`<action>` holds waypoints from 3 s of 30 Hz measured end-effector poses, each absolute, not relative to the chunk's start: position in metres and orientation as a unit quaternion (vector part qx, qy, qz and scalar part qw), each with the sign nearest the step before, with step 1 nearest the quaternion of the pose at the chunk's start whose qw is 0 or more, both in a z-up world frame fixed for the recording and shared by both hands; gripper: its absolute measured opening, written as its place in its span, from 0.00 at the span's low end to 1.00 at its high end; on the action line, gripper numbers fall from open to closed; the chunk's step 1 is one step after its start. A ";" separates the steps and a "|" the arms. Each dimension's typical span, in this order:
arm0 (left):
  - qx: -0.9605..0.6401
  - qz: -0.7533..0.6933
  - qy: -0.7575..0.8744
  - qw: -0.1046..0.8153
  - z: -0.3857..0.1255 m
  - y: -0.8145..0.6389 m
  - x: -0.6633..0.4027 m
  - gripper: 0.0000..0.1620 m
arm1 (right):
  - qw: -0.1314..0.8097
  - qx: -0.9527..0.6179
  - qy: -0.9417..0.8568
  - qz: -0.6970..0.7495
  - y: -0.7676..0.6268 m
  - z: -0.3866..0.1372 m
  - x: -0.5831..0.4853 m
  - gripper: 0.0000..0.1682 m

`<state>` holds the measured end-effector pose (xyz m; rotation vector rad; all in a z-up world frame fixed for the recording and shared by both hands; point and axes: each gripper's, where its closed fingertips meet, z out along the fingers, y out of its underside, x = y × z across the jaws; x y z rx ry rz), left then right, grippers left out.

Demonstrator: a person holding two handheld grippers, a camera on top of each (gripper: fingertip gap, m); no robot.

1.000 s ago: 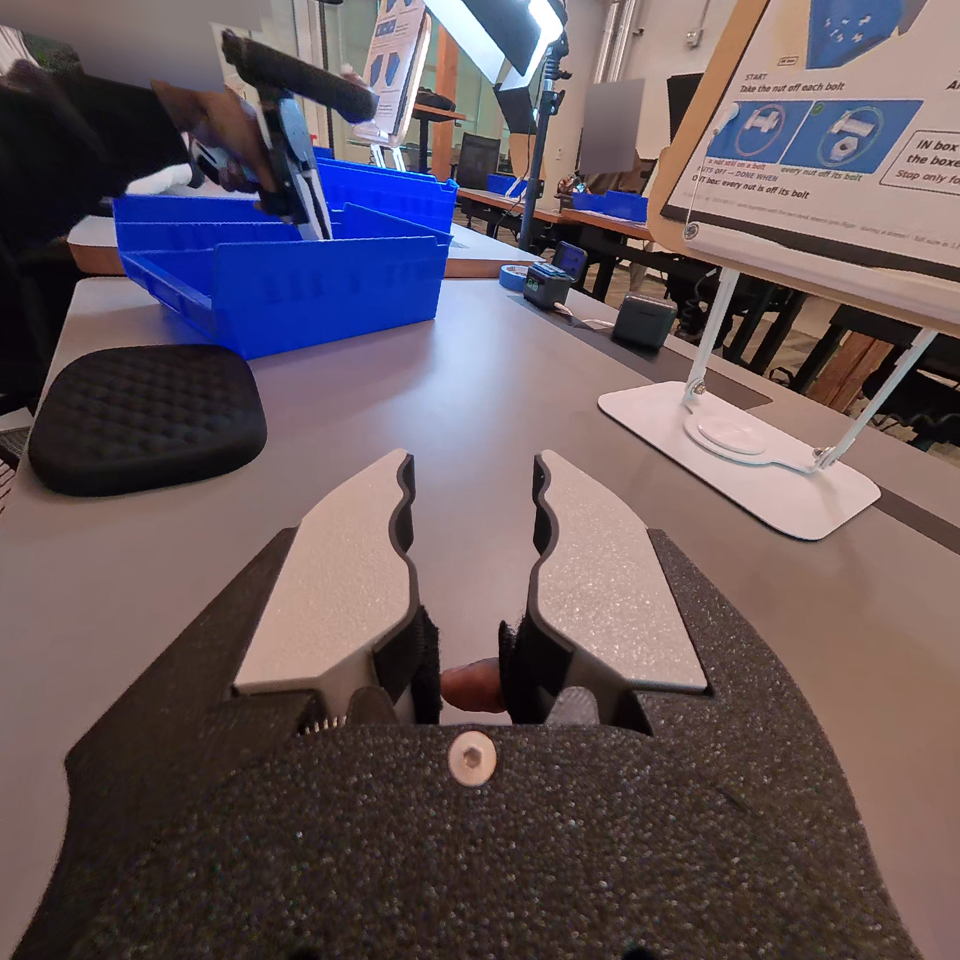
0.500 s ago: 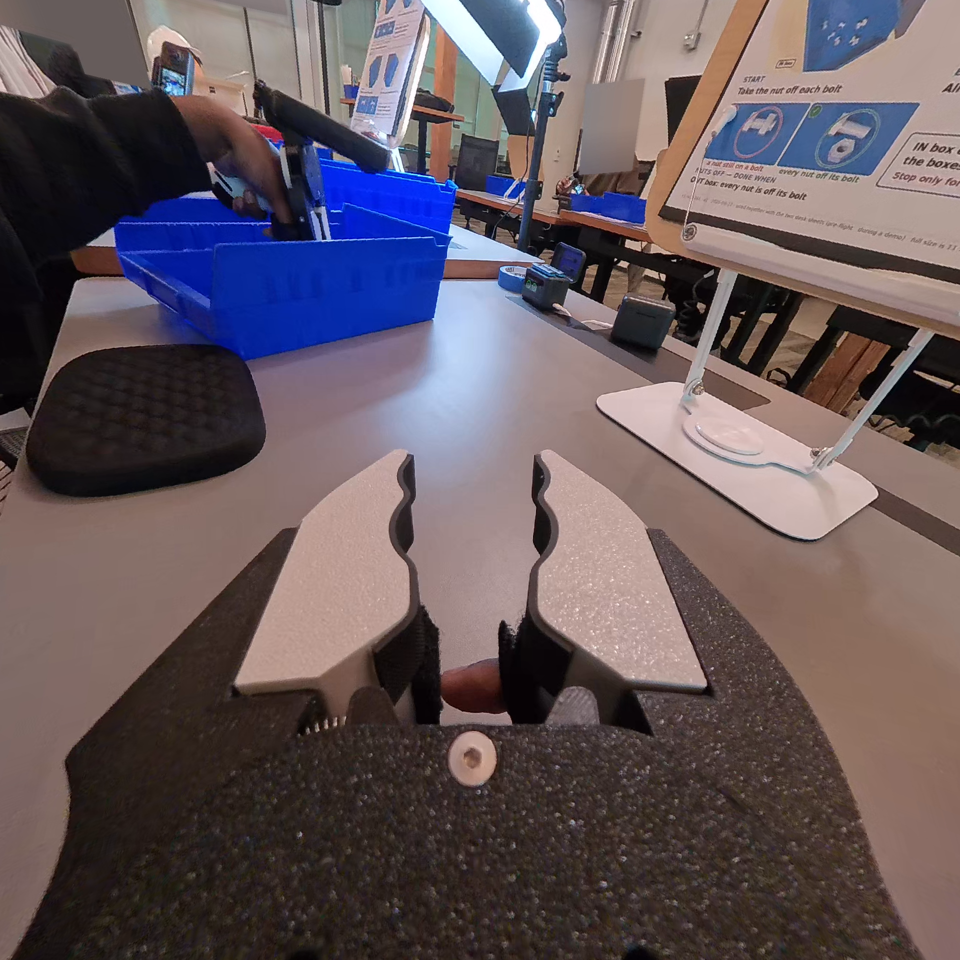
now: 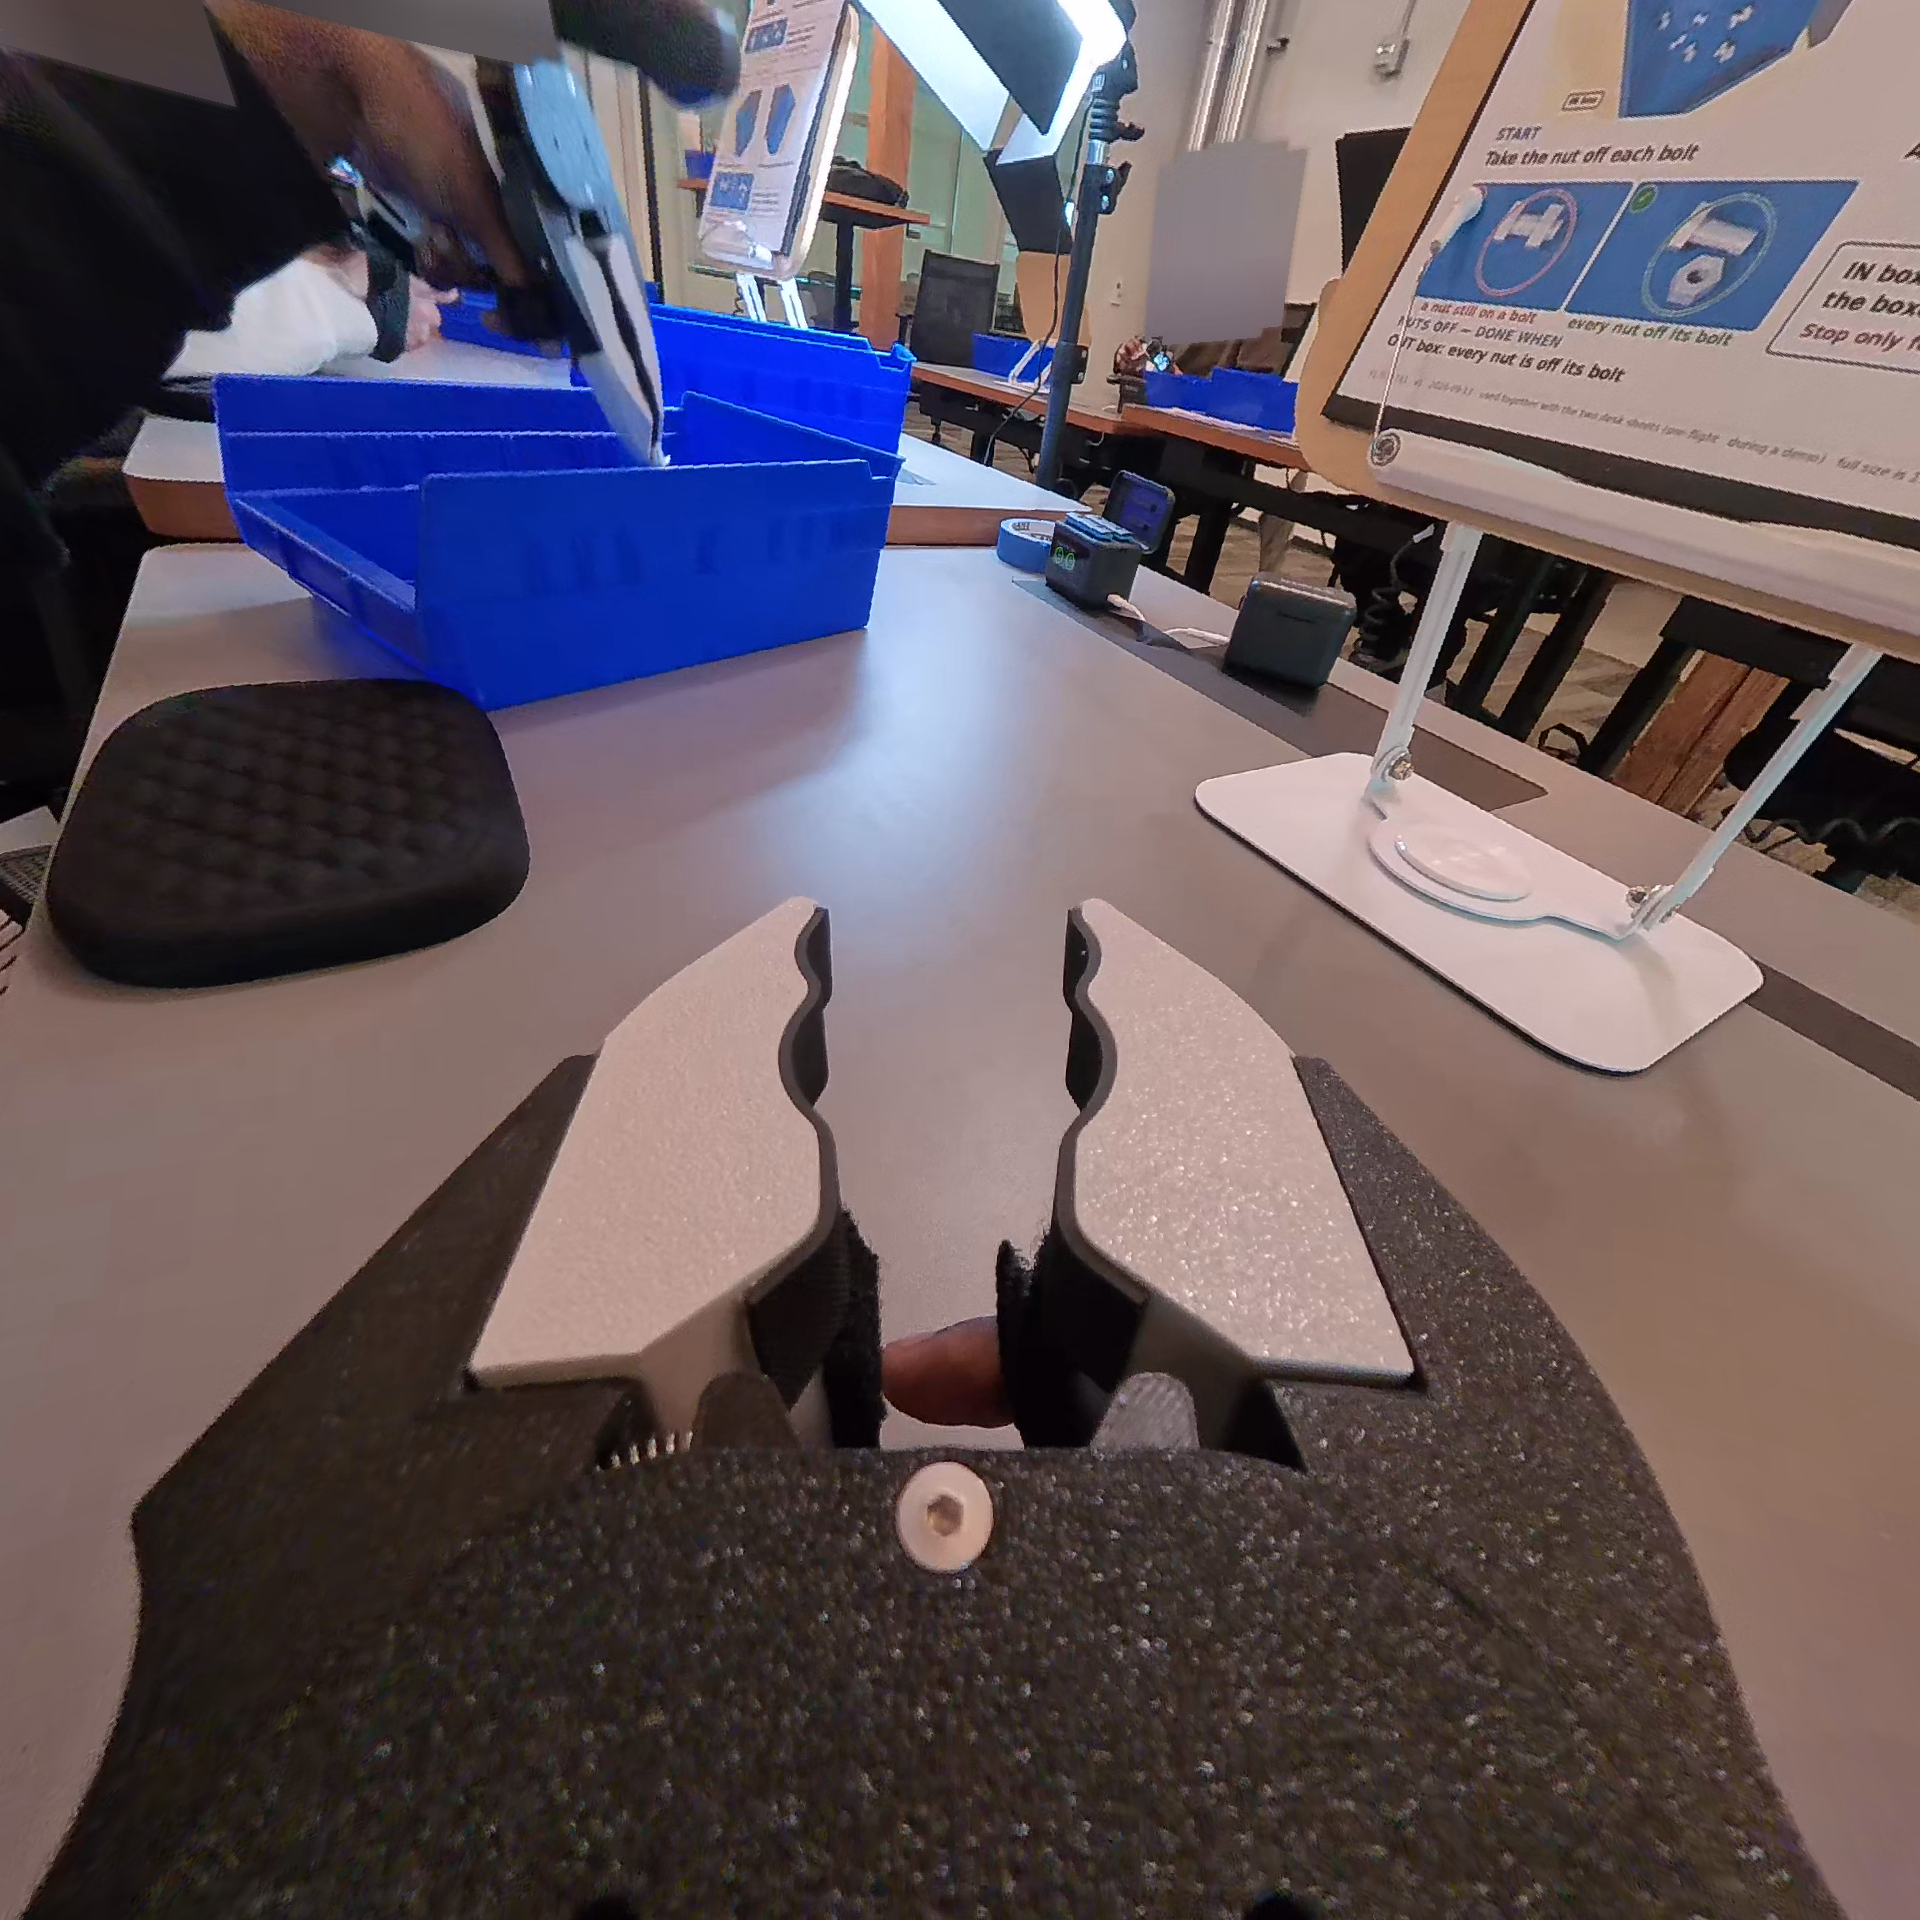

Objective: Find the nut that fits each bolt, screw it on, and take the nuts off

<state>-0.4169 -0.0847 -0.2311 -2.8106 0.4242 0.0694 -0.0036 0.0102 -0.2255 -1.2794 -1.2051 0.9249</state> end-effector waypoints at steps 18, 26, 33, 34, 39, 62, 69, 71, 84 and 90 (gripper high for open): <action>-0.793 -0.193 0.516 0.259 -0.233 -0.031 -0.074 0.04 | 0.523 -0.485 -0.600 0.362 -0.019 -0.238 -0.016 0.21; -0.775 -0.227 0.534 0.251 -0.246 -0.032 -0.039 0.04 | 0.474 -0.502 -0.629 0.357 -0.027 -0.254 -0.026 0.19; -0.763 -0.232 0.549 0.250 -0.246 -0.038 -0.030 0.04 | 0.474 -0.497 -0.632 0.357 -0.030 -0.253 -0.030 0.15; -0.762 -0.234 0.549 0.250 -0.245 -0.039 -0.028 0.04 | 0.474 -0.497 -0.633 0.359 -0.031 -0.253 -0.030 0.15; -0.759 -0.235 0.552 0.254 -0.245 -0.038 -0.026 0.04 | 0.478 -0.492 -0.634 0.357 -0.031 -0.252 -0.029 0.09; -0.571 -0.467 0.369 0.566 -0.172 -0.035 0.001 0.12 | 0.550 -0.413 -0.481 0.543 -0.037 -0.178 -0.013 0.09; -0.567 -0.440 0.387 0.579 -0.176 -0.034 0.000 0.09 | 0.548 -0.427 -0.487 0.530 -0.033 -0.182 -0.015 0.09; -0.579 -0.392 0.382 0.604 -0.179 -0.025 -0.005 0.09 | 0.544 -0.446 -0.472 0.531 -0.025 -0.185 -0.012 0.11; -0.650 -0.120 0.374 0.651 -0.211 0.015 -0.025 0.09 | 0.584 -0.558 -0.434 0.398 0.013 -0.198 -0.029 0.08; -0.647 -0.123 0.383 0.648 -0.213 0.013 -0.022 0.09 | 0.570 -0.561 -0.436 0.412 0.011 -0.199 -0.029 0.05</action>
